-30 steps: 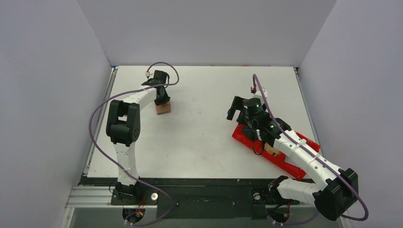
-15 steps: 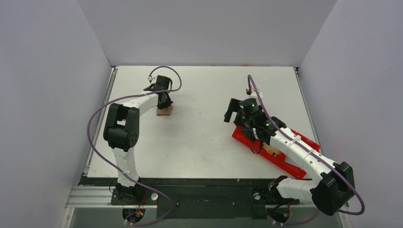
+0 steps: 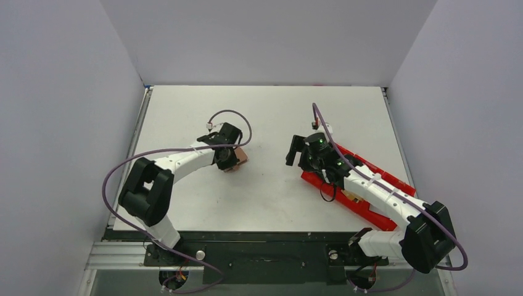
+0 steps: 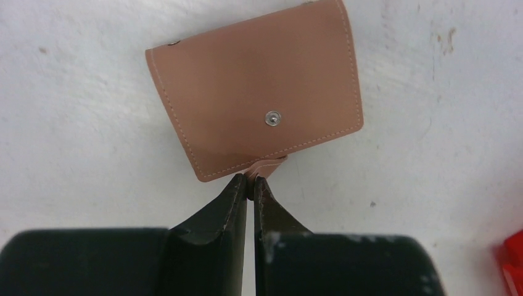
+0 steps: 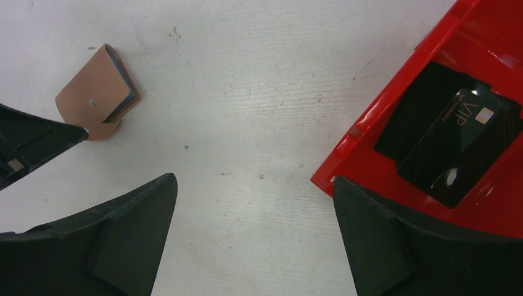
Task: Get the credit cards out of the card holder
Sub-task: Move the card holder to the center of the board.
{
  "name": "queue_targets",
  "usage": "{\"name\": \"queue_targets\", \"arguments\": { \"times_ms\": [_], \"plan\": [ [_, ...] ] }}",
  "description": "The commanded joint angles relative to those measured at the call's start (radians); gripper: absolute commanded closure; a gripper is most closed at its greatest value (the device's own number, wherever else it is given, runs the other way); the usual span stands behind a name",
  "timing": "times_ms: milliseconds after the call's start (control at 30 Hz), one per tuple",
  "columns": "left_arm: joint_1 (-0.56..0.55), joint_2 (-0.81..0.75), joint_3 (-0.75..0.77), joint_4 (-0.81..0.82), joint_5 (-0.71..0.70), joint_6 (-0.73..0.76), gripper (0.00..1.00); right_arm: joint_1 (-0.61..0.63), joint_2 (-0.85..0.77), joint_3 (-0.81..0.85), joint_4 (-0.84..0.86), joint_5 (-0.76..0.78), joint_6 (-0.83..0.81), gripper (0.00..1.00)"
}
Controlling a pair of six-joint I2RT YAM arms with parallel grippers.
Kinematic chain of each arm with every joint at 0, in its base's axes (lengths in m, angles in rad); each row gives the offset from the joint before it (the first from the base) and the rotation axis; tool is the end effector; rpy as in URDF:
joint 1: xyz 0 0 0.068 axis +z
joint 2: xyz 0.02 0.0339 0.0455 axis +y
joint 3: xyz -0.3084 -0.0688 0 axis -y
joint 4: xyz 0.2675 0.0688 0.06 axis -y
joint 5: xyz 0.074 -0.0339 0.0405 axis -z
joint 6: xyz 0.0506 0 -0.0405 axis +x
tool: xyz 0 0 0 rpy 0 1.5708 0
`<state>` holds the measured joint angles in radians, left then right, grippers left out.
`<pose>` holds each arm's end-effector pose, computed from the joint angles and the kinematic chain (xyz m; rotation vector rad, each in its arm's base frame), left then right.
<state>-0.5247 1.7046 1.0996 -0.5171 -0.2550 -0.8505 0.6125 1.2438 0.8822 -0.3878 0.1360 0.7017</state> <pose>0.3254 -0.1736 0.2056 -0.5032 2.5866 -0.1205 0.2357 0.1572 0.2825 0.1755 2.3600 0.5016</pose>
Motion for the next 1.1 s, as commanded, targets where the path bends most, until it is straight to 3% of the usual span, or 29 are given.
{"name": "queue_targets", "arguments": {
  "times_ms": [0,200,467,600,900,1067],
  "plan": [
    [-0.093,-0.088,-0.013,-0.066,-0.003,-0.105,1.0,-0.003,-0.011,-0.044,0.064,-0.008,0.032,0.07],
    [-0.251,-0.116,-0.001,-0.081,0.005,-0.189,1.0,-0.007,-0.043,-0.102,0.077,0.005,0.047,0.07],
    [-0.364,0.029,0.177,-0.05,0.071,-0.194,1.0,-0.025,-0.092,-0.146,0.068,0.025,0.063,0.07],
    [-0.357,0.04,0.204,-0.038,0.088,-0.15,0.78,-0.02,-0.094,-0.154,0.071,0.006,0.082,0.08],
    [-0.266,-0.121,0.09,-0.009,0.119,-0.053,0.67,0.115,-0.003,-0.104,0.074,0.09,0.1,0.09],
    [-0.163,-0.244,-0.036,-0.005,0.123,-0.025,0.66,0.179,0.12,-0.031,0.086,0.112,0.093,0.15]
  ]
}}
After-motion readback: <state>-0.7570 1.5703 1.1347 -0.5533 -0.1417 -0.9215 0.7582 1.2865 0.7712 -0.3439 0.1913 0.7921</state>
